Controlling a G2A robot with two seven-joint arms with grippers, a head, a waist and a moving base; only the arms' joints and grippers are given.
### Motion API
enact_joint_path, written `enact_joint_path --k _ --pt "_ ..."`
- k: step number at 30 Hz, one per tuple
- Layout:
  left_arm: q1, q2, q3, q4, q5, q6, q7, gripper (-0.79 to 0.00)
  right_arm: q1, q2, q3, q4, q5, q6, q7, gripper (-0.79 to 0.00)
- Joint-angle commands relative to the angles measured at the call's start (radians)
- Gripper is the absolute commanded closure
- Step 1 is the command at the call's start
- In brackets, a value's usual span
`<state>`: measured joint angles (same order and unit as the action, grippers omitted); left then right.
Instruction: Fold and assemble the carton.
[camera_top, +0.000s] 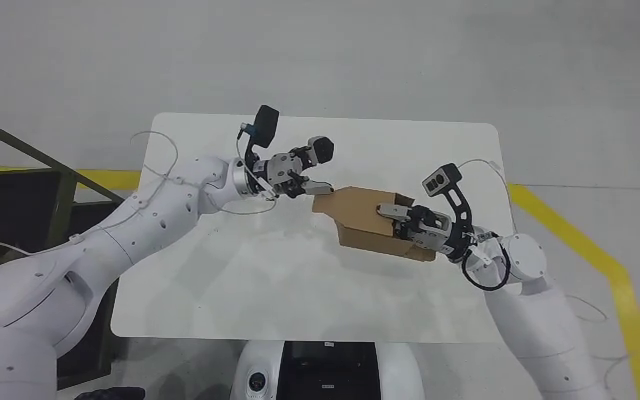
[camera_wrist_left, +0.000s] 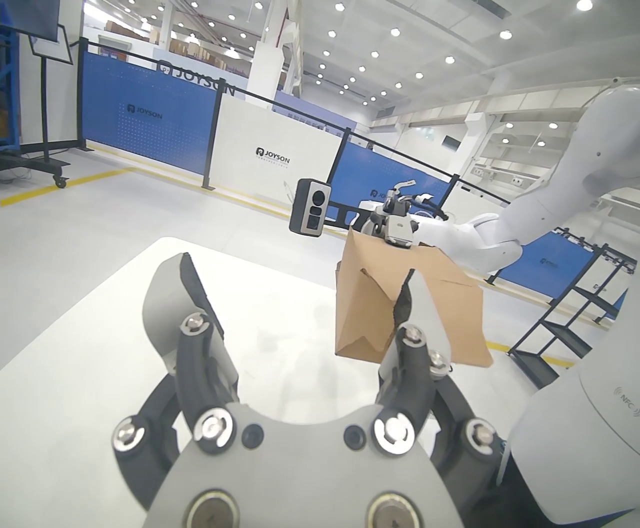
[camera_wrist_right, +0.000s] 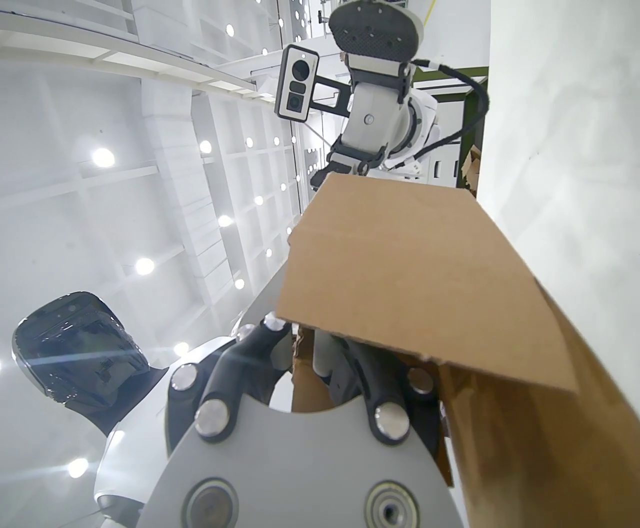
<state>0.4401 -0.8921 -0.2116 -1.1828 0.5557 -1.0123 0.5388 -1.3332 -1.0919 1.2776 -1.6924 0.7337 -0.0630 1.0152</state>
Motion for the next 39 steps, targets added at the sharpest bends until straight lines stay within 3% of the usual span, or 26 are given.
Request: enact_joint_path --k 1,11,27,39 --pt "0.003 0.009 -0.006 0.008 0.008 0.0 -0.003 -0.696 -0.002 0.001 0.004 -0.001 -0.001 0.002 0.002 0.0" --pt "0.034 0.035 -0.005 -0.019 -0.017 0.0 -0.04 -0.711 -0.005 0.001 0.004 -0.01 -0.006 0.003 0.005 0.0" --pt "0.032 0.013 -0.01 -0.029 -0.043 0.0 -0.072 -0.723 0.006 -0.001 -0.006 -0.015 -0.006 0.007 0.01 0.0" --pt "0.05 0.025 -0.045 -0.009 -0.006 0.0 -0.014 -0.727 0.022 -0.005 -0.021 -0.009 -0.001 0.009 0.012 0.0"
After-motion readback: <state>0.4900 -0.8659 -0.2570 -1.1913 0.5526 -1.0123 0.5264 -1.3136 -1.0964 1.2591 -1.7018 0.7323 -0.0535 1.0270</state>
